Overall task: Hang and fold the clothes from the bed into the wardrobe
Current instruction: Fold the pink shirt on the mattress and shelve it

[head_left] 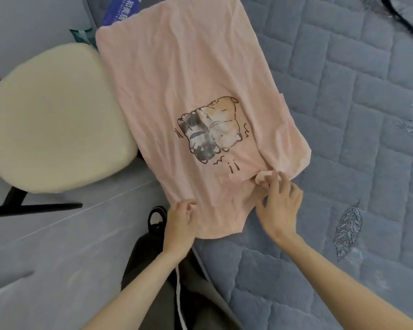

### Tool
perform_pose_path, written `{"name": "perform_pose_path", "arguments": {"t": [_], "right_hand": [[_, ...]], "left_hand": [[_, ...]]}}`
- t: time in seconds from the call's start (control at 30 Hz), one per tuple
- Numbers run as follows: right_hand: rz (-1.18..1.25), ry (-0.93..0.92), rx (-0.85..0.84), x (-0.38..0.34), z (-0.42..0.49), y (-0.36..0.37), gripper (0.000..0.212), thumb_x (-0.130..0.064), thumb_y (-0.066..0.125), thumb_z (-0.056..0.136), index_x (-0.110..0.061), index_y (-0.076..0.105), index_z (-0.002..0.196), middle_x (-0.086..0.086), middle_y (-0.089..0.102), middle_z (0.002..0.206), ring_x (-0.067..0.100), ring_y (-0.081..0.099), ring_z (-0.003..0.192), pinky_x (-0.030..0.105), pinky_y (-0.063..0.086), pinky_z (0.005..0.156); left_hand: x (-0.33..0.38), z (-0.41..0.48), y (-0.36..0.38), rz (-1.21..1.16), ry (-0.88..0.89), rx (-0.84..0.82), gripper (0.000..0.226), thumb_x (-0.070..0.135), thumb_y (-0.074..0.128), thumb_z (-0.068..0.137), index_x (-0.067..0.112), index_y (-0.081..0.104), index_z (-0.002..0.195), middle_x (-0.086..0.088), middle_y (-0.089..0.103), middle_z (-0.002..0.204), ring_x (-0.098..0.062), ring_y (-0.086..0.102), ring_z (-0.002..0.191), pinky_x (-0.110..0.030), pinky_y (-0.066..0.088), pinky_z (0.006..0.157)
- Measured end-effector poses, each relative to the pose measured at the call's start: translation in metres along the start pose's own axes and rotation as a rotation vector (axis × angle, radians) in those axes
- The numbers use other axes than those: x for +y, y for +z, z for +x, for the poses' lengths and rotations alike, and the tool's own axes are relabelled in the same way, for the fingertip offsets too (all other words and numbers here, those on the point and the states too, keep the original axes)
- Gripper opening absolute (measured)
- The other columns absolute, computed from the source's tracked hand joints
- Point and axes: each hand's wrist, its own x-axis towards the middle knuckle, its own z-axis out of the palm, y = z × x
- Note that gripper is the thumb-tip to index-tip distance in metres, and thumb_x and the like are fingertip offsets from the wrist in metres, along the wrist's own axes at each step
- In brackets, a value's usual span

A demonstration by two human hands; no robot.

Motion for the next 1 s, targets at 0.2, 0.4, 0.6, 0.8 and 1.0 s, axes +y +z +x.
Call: {"name": "perform_pose_path", "arguments": {"t": [0.2,0.4,0.6,0.8,1.0], "right_hand": [[0.076,-0.34,-0.023,-0.058,-0.029,0.043,0.041,-0.006,0.062,0.078,-0.008,0.06,0.119,0.015,0.047,0.138,0.039,0.042,0.121,0.055,0.031,0.106],[0.082,-0.582,-0.24,-0.094,-0.04,0.087,0.035,-0.026,0.066,0.084,-0.023,0.061,0.118,0.001,0.05,0.127,0.026,0.046,0.114,0.038,0.036,0.098],[-0.415,-0.533,-0.202,-0.125,-0.03,0.122,0.055,-0.031,0.071,0.069,-0.036,0.051,0.12,0.006,0.045,0.123,0.031,0.046,0.098,0.042,0.035,0.082],[-0.431,-0.435,-0.093,-0.139,-0.039,0.132,0.023,-0.026,0.064,0.079,-0.027,0.06,0.102,0.009,0.05,0.114,0.032,0.046,0.093,0.044,0.034,0.079],[-0.372,-0.387,-0.168,-0.147,-0.053,0.127,0.027,-0.028,0.046,0.091,-0.027,0.057,0.115,0.008,0.037,0.137,0.033,0.038,0.112,0.042,0.033,0.092]], "left_hand": [[-0.049,0.05,-0.042,-0.142,-0.28,0.083,0.029,0.014,0.043,0.1,0.022,0.047,0.128,-0.001,0.046,0.133,-0.004,0.049,0.1,-0.019,0.04,0.086],[-0.073,0.094,-0.059,-0.233,-0.222,-0.11,0.059,0.009,0.048,0.098,0.02,0.022,0.151,0.002,0.03,0.154,-0.015,0.031,0.139,-0.031,0.028,0.114],[-0.078,0.136,-0.063,-0.249,-0.125,-0.216,0.052,0.011,0.059,0.091,0.015,0.039,0.139,0.005,0.052,0.129,-0.009,0.05,0.117,-0.003,0.041,0.084],[-0.093,0.124,-0.083,-0.19,-0.13,-0.269,0.007,0.026,0.061,0.091,0.019,0.058,0.09,0.011,0.059,0.083,0.0,0.054,0.075,-0.002,0.039,0.051],[-0.101,0.106,-0.135,-0.067,-0.05,-0.352,0.011,0.023,0.064,0.09,0.016,0.061,0.082,0.009,0.061,0.077,-0.004,0.054,0.069,-0.016,0.039,0.056]]}}
